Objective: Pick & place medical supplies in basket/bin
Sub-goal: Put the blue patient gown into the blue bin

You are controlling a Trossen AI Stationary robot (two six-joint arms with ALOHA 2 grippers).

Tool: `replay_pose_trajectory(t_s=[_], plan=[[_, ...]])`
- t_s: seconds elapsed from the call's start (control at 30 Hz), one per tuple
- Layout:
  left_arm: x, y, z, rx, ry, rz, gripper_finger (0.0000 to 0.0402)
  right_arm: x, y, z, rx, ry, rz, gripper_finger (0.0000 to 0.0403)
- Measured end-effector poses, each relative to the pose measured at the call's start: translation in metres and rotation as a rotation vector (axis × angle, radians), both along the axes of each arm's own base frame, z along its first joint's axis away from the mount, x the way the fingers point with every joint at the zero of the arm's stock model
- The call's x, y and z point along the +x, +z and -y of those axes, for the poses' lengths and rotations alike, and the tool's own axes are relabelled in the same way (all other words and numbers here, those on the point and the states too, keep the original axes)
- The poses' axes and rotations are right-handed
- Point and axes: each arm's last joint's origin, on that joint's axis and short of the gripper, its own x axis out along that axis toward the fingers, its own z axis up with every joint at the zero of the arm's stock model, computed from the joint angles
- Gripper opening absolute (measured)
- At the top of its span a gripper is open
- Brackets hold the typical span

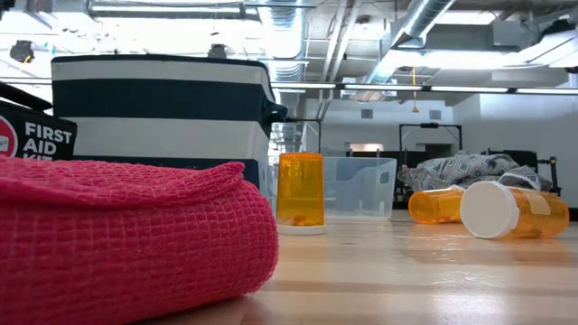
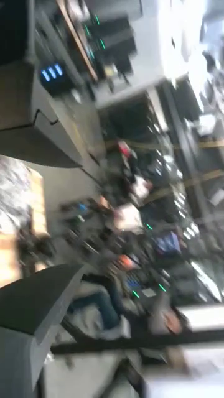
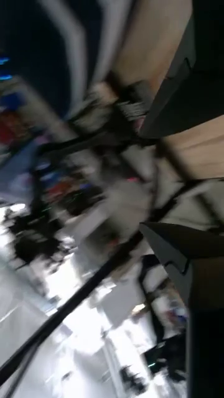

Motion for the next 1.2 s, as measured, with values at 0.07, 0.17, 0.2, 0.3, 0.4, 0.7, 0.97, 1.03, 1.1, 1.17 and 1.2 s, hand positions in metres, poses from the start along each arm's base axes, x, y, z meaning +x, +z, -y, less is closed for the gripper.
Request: replay_pose_trajectory(t_s=[0.07, 0.17, 0.2, 0.3, 0.4, 0.7, 0.97, 1.03, 1.1, 1.17, 1.2], plan=[[-0.002, 0.001, 0.007, 0.006, 0.048, -0.033, 0.0254, -0.003, 0.005, -0.004, 0.007, 0.029, -0.135, 0.0229], [-0.008, 0.002, 0.018, -0.003, 0.089, -0.059, 0.0254, -0.008, 0.005, -0.009, 0.044, 0.083, -0.373, 0.0229], [-0.011, 0.002, 0.021, -0.006, 0.098, -0.066, 0.0254, -0.010, 0.003, -0.012, 0.067, 0.096, -0.459, 0.0229], [-0.019, 0.000, 0.030, -0.039, 0.127, -0.079, 0.0254, -0.014, -0.007, -0.020, 0.150, 0.131, -0.671, 0.0229], [-0.025, -0.001, 0.040, -0.085, 0.155, -0.082, 0.0259, -0.015, -0.018, -0.033, 0.190, 0.170, -0.801, 0.0229], [-0.024, -0.003, 0.064, -0.133, 0.156, -0.079, 0.0301, -0.023, -0.029, -0.052, 0.199, 0.188, -0.913, 0.0229], [-0.014, -0.005, 0.067, -0.132, 0.200, -0.077, 0.0308, -0.038, -0.038, 0.004, 0.057, -0.162, -1.077, 0.0230], [-0.014, -0.004, 0.067, -0.137, 0.200, -0.076, 0.0308, -0.036, -0.036, 0.013, -0.019, -0.147, -1.074, 0.0237], [-0.013, -0.004, 0.067, -0.140, 0.202, -0.074, 0.0309, -0.032, -0.035, 0.020, -0.116, -0.115, -1.070, 0.0248], [-0.012, -0.004, 0.065, -0.150, 0.210, -0.070, 0.0309, -0.028, -0.036, 0.026, -0.189, -0.071, -1.104, 0.0264], [-0.011, -0.003, 0.065, -0.156, 0.214, -0.068, 0.0309, -0.028, -0.036, 0.029, -0.208, -0.051, -1.127, 0.0273]])
